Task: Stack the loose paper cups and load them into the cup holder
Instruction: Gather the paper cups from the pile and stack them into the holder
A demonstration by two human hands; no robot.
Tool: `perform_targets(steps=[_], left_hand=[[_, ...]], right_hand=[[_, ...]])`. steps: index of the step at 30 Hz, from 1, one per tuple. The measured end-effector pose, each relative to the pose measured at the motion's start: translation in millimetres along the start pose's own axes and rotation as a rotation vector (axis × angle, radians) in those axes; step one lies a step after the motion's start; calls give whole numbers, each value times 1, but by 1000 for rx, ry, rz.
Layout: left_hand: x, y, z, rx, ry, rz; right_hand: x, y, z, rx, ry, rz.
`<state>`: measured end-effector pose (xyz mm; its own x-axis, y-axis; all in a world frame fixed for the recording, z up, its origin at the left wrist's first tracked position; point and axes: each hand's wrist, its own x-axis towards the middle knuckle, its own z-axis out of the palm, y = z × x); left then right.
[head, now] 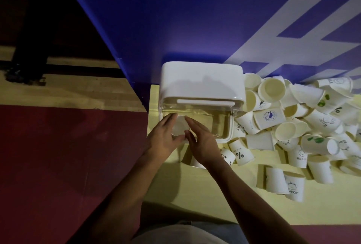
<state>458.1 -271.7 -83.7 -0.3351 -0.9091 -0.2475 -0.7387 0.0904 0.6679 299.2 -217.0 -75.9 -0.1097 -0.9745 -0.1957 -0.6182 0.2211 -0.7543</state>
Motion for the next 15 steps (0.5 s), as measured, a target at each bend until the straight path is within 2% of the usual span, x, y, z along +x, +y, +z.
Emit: perform_targets(steps=[7,11,15], left_hand=[[5,2,5,19,-37,-81],[3,4,1,14,-13,-27],[-15,10,-7,-14,116,77]], right_hand=[[3,1,5,12,-25,90],[2,0,0,-5,-16,54],[-15,1,-15,51,73,98]])
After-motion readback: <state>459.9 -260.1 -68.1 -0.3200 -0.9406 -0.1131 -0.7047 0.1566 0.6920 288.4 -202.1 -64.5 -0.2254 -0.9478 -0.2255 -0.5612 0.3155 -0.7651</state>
